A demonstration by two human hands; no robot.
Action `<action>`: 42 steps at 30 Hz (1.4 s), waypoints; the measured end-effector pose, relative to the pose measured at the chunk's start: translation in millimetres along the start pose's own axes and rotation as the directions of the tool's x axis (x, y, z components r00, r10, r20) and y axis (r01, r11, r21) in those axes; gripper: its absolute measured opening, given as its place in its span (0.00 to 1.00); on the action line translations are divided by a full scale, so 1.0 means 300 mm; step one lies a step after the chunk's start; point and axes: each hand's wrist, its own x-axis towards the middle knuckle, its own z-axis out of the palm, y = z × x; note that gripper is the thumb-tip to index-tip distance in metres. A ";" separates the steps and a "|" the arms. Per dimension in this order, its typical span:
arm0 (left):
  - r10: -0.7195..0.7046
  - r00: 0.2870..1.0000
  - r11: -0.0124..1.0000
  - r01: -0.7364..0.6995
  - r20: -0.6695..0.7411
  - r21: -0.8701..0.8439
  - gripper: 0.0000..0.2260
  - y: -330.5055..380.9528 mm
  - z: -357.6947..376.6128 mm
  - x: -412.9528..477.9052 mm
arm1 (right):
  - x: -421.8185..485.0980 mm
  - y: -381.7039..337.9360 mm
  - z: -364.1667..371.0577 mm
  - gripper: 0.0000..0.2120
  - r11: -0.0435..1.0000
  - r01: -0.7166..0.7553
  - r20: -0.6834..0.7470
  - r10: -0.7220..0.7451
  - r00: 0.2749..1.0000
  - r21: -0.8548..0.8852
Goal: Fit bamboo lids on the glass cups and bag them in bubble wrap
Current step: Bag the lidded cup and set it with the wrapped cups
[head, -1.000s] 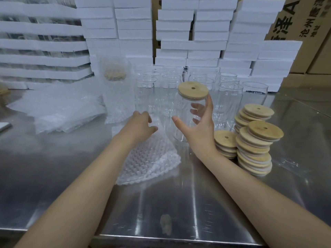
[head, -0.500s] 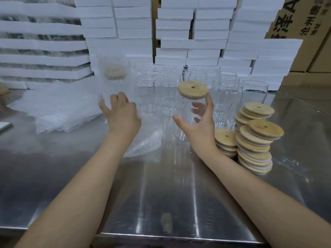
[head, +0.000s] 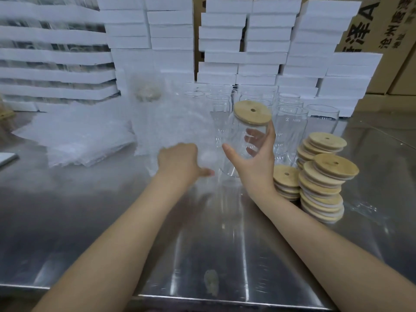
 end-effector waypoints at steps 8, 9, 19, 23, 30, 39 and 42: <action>0.223 0.975 0.923 -0.215 -0.012 -0.320 0.10 -0.089 -0.002 0.056 | 0.004 0.000 0.000 0.50 0.999 0.002 -0.036 0.000 0.999 0.039; 0.234 0.970 0.946 -0.213 0.061 -0.244 0.12 -0.104 -0.001 0.055 | 0.004 -0.001 0.001 0.50 0.998 -0.005 -0.038 0.007 0.999 0.057; 0.246 0.927 0.881 -0.092 0.283 -0.465 0.06 -0.070 0.023 0.036 | 0.000 -0.026 -0.001 0.48 0.983 -0.001 -0.070 0.014 0.997 0.184; 0.157 0.974 0.843 -0.044 0.166 -0.536 0.12 0.006 0.054 0.018 | 0.003 -0.052 -0.008 0.46 0.950 0.010 -0.139 0.035 0.990 0.311; 0.141 0.987 0.854 -0.085 0.071 -0.512 0.17 0.029 0.083 0.026 | 0.008 -0.058 -0.009 0.42 0.917 0.002 -0.163 0.068 0.984 0.400; 0.181 0.981 0.835 -0.113 0.076 -0.539 0.26 0.039 0.114 0.036 | -0.001 -0.053 0.006 0.39 0.913 -0.012 -0.115 0.065 0.991 0.408; 0.235 0.966 0.826 -0.142 0.106 -0.545 0.27 0.039 0.112 0.036 | 0.000 -0.053 0.003 0.38 0.915 -0.008 -0.118 0.061 0.991 0.404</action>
